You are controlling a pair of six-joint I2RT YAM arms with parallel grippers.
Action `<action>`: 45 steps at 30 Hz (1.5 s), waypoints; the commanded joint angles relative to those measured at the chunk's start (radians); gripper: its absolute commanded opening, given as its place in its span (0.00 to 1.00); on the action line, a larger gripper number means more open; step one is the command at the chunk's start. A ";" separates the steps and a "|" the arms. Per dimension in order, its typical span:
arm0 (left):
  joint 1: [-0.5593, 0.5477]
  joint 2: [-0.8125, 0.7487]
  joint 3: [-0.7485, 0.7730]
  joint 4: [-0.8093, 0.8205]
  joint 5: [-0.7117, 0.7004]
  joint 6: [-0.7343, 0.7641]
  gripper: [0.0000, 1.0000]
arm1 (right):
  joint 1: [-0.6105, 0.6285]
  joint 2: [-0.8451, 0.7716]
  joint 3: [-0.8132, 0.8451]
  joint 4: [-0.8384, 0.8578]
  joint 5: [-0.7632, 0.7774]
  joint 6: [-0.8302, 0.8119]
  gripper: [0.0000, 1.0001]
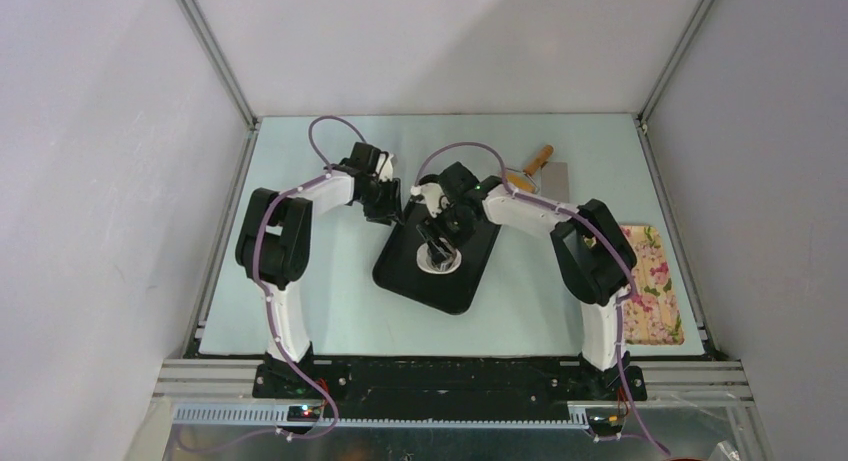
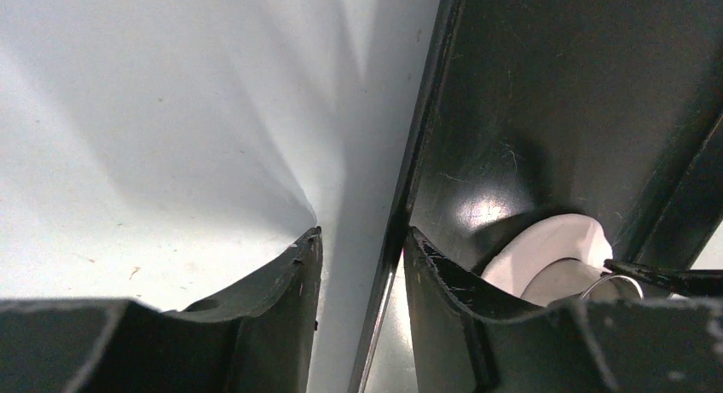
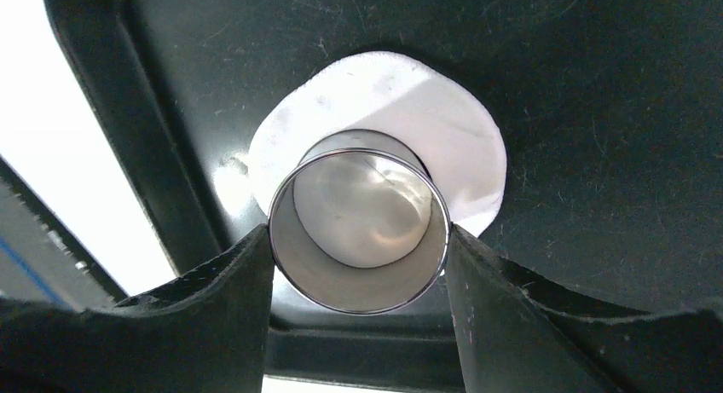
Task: Roll out the dumpling wrappers from the dough
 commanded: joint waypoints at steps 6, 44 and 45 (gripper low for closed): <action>0.032 -0.056 -0.021 -0.023 -0.049 0.009 0.46 | 0.084 0.082 -0.064 0.092 0.369 -0.095 0.00; 0.063 -0.123 -0.026 -0.022 -0.062 0.013 0.46 | 0.028 0.031 0.184 -0.259 0.170 -0.312 0.99; 0.064 -0.124 -0.026 -0.022 -0.063 0.014 0.46 | 0.024 0.037 0.210 -0.271 0.174 -0.327 0.99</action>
